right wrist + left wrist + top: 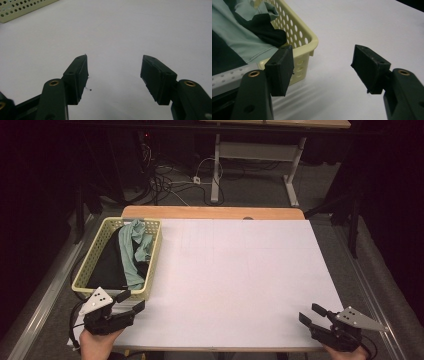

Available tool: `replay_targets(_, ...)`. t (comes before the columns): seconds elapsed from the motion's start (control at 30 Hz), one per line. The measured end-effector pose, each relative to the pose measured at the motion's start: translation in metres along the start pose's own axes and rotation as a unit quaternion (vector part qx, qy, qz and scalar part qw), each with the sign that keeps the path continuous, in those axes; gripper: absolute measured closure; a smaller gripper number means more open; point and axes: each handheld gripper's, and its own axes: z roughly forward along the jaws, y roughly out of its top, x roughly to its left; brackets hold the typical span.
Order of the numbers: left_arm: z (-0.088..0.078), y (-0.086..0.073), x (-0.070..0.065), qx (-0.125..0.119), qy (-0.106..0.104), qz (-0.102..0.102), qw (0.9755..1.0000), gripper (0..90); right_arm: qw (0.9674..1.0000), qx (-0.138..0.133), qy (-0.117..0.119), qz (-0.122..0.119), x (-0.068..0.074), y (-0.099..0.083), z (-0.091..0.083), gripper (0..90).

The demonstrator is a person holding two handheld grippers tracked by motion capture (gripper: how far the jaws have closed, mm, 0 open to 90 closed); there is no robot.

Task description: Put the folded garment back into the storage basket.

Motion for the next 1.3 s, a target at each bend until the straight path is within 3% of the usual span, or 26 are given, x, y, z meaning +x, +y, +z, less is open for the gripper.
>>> replay_targets(1.3, -0.004, -0.017, -0.003, 0.004, 0.005, -0.011, 0.9999, 32.8, 1.0000, 0.000, 0.001, 0.001, 0.000, 0.000, 0.000, 39.7)
